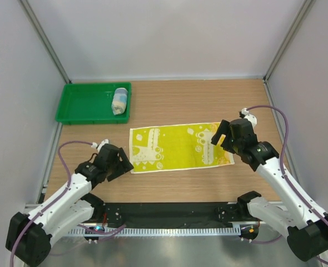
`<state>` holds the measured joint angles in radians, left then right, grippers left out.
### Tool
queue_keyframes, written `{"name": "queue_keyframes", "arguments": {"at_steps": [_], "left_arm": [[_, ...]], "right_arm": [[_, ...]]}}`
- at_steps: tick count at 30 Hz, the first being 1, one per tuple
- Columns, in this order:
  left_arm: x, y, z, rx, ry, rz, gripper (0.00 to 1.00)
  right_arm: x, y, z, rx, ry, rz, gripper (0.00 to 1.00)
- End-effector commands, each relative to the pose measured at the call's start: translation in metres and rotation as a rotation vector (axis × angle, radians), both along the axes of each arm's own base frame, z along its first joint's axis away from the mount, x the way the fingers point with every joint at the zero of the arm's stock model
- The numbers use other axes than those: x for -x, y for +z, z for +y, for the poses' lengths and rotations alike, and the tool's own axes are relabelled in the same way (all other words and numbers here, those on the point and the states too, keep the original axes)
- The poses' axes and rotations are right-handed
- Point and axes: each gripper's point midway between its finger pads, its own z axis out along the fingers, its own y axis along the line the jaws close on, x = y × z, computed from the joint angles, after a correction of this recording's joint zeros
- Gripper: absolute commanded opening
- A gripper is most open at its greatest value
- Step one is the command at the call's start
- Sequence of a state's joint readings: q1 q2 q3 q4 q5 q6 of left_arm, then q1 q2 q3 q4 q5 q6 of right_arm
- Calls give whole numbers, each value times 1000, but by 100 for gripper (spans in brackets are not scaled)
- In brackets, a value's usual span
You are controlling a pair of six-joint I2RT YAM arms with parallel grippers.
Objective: Roll the towels
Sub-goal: Flatten the towel
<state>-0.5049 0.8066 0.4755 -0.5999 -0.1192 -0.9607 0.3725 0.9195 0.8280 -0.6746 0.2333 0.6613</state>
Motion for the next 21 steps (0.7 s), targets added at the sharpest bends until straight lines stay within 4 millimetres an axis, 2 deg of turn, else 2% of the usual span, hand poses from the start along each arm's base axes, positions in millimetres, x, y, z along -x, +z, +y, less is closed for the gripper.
{"name": "queue_keyframes", "arguments": {"at_steps": [1, 12, 21], "left_arm": [[5, -12, -4, 25, 19, 52, 74], [-2, -35, -22, 39, -19, 120, 67], [-5, -47, -35, 47, -38, 178, 49]], "right_arm": [[1, 8, 1, -33, -5, -41, 94], [7, -9, -10, 15, -45, -1, 94], [3, -14, -14, 47, -62, 15, 94]]}}
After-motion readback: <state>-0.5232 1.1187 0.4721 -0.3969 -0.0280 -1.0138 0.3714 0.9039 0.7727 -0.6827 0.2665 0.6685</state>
